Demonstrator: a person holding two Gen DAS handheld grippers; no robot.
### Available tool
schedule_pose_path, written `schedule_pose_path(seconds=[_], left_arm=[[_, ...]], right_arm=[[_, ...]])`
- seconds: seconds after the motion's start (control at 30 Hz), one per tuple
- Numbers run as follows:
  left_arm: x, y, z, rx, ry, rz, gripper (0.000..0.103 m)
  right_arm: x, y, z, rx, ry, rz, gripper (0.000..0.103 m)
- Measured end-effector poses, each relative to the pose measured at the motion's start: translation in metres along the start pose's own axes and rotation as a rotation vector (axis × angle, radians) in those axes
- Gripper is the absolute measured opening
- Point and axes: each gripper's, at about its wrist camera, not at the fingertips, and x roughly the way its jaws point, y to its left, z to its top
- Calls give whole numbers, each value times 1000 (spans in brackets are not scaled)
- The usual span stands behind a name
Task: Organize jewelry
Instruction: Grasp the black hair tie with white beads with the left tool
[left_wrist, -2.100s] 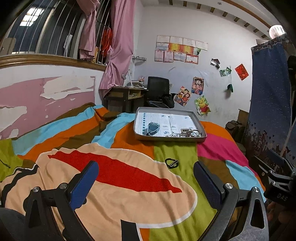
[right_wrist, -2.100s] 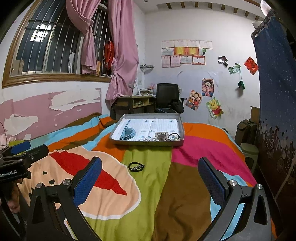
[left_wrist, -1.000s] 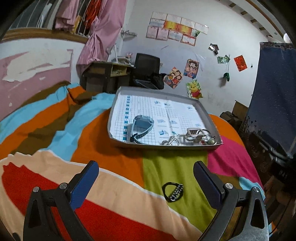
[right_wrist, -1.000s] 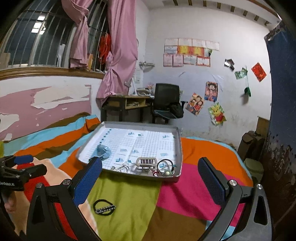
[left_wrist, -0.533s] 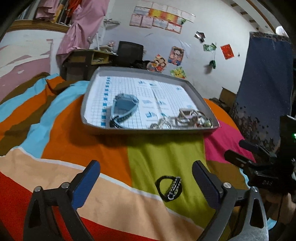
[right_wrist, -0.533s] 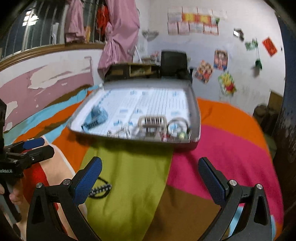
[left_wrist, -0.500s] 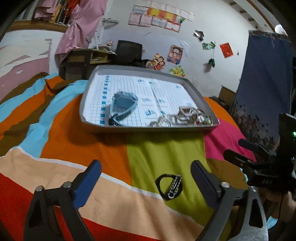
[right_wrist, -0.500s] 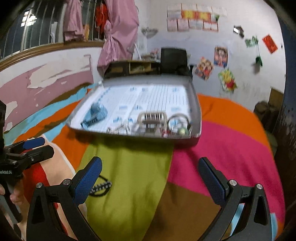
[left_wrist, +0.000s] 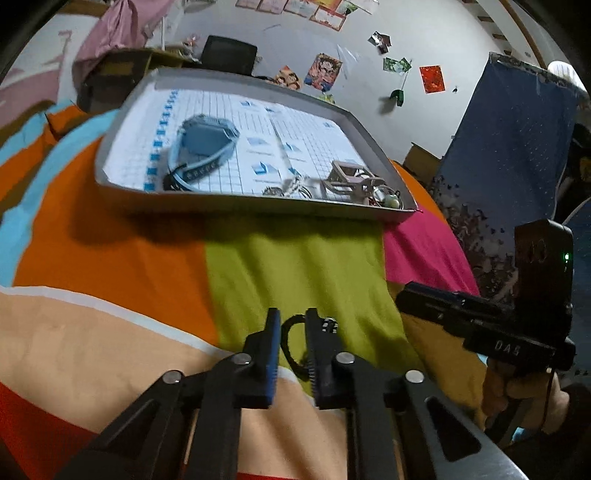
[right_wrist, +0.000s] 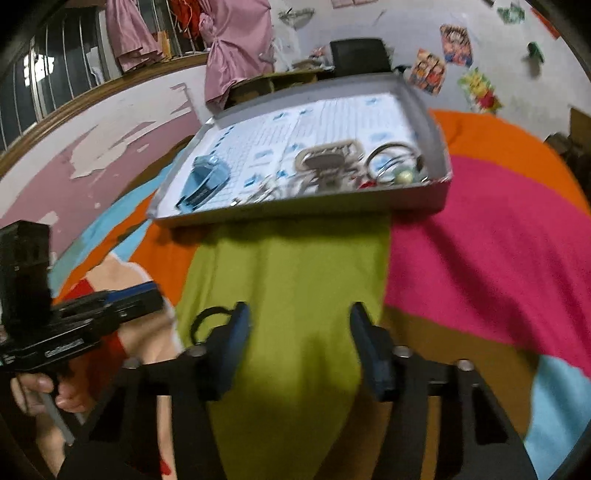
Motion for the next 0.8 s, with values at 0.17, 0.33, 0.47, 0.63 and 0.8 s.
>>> schedule_pose_path(seconds=[0.17, 0.33, 0.47, 0.63, 0.8], left_arm=[[15, -2, -1, 7, 57, -6, 8], [31, 6, -4, -25, 148, -30, 8], [44, 18, -10, -95, 198, -59, 8], [49, 24, -11, -140, 215, -77, 8], [52, 21, -11, -127, 231, -51, 8]], right_arm=[[14, 11, -5, -7, 36, 35, 33], [22, 19, -5, 4, 63, 73, 20], [31, 24, -7, 14, 97, 108, 19], [43, 23, -11, 50, 145, 151, 19], [54, 24, -13, 113, 176, 205, 19]])
